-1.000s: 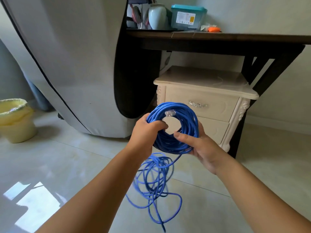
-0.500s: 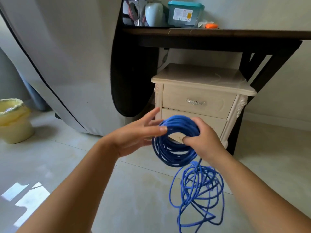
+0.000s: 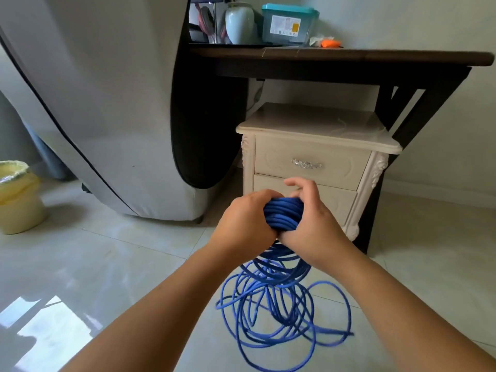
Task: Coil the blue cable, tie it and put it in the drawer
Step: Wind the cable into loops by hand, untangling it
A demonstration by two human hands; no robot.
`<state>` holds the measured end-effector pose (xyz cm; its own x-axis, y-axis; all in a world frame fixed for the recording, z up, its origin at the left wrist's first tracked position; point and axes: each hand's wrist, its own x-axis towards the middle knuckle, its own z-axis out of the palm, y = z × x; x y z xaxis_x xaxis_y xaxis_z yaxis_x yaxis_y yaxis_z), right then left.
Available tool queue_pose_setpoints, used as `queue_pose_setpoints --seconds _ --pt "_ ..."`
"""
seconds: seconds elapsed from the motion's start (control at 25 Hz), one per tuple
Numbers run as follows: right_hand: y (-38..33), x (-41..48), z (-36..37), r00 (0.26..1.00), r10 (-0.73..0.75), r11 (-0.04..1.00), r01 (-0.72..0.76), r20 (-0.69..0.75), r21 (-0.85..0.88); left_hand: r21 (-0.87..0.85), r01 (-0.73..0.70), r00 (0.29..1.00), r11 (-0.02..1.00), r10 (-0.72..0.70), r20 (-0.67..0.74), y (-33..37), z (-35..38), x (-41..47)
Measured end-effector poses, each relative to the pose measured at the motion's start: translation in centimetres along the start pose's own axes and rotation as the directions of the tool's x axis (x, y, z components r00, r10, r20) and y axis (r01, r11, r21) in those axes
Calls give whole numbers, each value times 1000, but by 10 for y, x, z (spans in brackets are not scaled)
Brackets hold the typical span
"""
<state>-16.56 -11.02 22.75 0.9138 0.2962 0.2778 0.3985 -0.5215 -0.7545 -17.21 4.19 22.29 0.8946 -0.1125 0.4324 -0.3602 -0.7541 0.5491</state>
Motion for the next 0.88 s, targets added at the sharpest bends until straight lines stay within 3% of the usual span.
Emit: queue_pose_setpoints --seconds 0.12,0.2,0.36,0.48,0.6,0.72,0.8,0.88 --pt "1 0 -11 982 84 935 -136 169 326 -145 87 993 986 -97 -67 -1 -7 0" --pt "3 -4 -14 957 90 892 -200 274 406 -303 179 971 936 -217 -96 -5 -12 3" --pt "8 -4 -5 948 110 823 -256 300 508 -659 327 868 677 -491 -74 -5 -20 7" --pt "9 -1 3 957 135 732 -271 256 625 -772 390 797 503 -604 9 -3 -16 6" --pt "6 0 5 958 150 620 -285 245 731 -808 430 793 403 -597 124 -2 -11 2" --pt "11 4 10 958 282 654 -235 56 720 -823 448 835 349 -493 245 1 -7 -3" --pt "15 6 11 920 389 673 -252 -42 696 -785 477 848 396 -441 293 3 -8 -5" --pt "12 8 9 917 390 707 -238 -87 666 -713 504 854 488 -403 328 1 -15 -4"
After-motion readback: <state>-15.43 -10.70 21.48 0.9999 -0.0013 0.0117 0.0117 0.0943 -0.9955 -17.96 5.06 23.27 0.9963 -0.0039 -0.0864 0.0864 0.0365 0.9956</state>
